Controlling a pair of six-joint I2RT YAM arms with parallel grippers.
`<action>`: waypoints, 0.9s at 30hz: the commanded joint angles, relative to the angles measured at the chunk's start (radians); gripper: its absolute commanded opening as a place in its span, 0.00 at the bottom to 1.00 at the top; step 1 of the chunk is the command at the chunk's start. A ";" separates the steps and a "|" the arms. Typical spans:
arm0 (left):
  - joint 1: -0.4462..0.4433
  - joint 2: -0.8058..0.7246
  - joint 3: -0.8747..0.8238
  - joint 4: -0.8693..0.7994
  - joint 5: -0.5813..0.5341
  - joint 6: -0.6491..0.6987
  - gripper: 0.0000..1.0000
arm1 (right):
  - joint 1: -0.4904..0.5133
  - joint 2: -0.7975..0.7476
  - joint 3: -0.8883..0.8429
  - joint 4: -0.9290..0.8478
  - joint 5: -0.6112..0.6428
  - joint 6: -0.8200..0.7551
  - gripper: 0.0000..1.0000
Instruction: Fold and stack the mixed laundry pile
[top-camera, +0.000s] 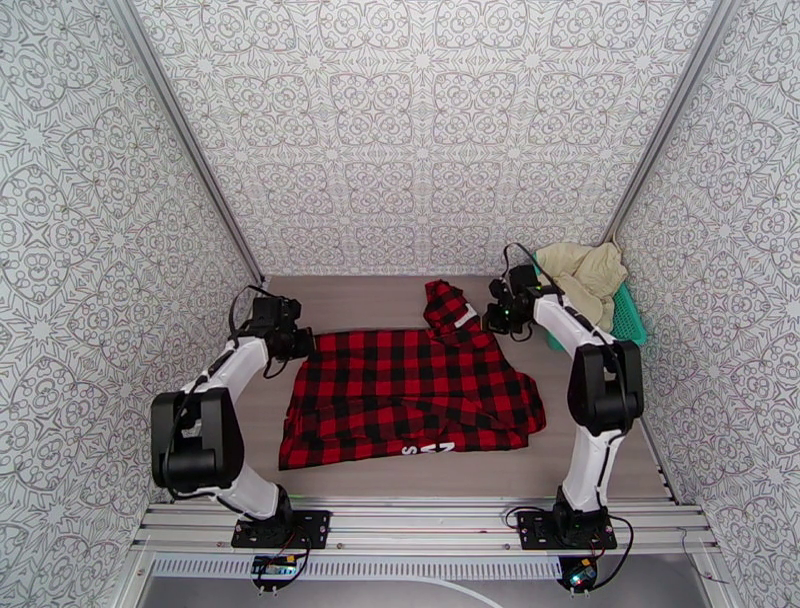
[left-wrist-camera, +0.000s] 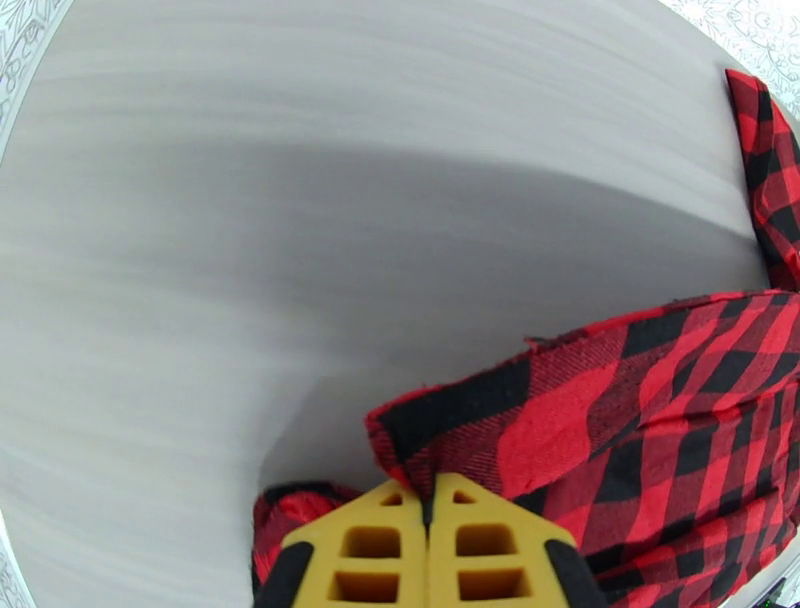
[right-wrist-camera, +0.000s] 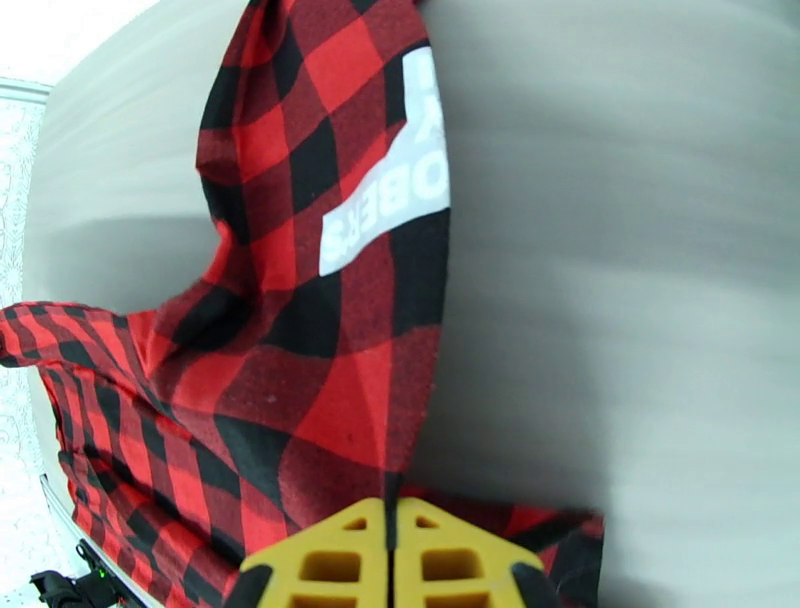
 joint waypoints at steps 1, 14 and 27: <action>0.009 -0.069 -0.064 0.035 -0.004 -0.036 0.00 | -0.010 -0.088 -0.101 0.059 -0.003 0.041 0.08; 0.024 -0.310 -0.439 0.181 -0.100 -0.208 0.04 | -0.012 -0.351 -0.587 0.357 0.030 0.156 0.09; 0.074 -0.464 -0.411 0.078 -0.155 -0.294 0.64 | -0.012 -0.441 -0.754 0.517 -0.001 0.224 0.48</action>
